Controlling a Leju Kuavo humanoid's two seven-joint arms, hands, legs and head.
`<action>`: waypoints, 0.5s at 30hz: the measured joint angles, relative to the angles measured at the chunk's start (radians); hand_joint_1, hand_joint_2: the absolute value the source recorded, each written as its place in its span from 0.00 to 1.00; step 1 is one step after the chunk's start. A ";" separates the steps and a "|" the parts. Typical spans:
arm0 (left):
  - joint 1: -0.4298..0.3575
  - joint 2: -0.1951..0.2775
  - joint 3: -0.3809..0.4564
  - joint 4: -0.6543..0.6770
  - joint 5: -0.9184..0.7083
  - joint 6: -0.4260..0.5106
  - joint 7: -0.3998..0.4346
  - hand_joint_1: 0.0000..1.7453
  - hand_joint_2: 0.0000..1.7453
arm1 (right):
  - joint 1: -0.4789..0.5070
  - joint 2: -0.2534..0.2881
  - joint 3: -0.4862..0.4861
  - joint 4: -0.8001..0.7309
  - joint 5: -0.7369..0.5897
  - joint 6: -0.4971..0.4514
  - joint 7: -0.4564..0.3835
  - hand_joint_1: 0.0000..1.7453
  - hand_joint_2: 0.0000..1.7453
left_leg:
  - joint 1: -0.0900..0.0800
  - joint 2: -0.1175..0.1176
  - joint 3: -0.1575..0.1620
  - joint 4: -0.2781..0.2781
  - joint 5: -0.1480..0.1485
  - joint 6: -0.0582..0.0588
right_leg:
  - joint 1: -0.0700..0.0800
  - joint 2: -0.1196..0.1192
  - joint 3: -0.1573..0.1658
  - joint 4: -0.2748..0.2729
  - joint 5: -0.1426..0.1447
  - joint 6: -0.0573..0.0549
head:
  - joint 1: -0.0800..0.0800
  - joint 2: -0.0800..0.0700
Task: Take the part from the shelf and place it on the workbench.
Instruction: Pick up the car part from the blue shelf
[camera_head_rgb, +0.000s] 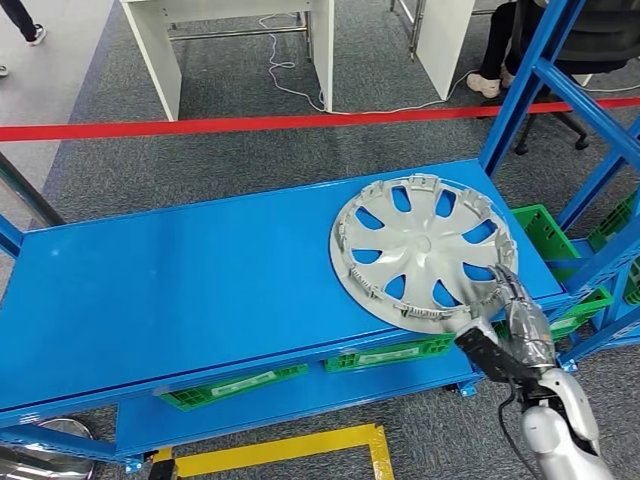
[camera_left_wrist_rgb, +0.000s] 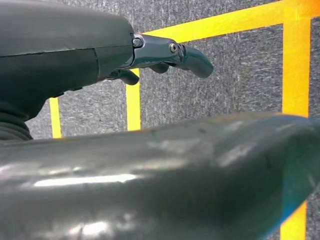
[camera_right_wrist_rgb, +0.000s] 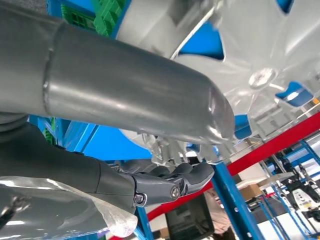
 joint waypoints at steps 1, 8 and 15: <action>0.000 0.000 -0.003 0.000 -0.003 0.001 0.002 0.00 0.00 | 0.007 0.000 0.010 -0.006 0.009 -0.010 0.006 0.00 0.00 | 0.000 0.000 0.000 0.000 0.000 0.000 | 0.000 0.000 0.000 0.000 0.000 0.000 | 0.000 0.000; 0.001 0.000 -0.018 0.002 -0.010 0.002 0.004 0.00 0.00 | 0.031 0.000 0.047 -0.026 0.024 -0.027 0.018 0.00 0.00 | 0.000 0.000 -0.001 0.000 0.000 0.000 | 0.000 0.000 0.000 0.000 0.000 0.000 | 0.000 0.000; 0.000 0.000 -0.019 0.003 -0.015 0.002 0.006 0.00 0.00 | 0.038 0.000 0.061 -0.030 0.034 -0.024 0.025 0.00 0.00 | 0.000 0.000 0.000 0.000 0.000 0.000 | 0.000 0.000 0.000 0.000 0.000 0.000 | 0.000 0.000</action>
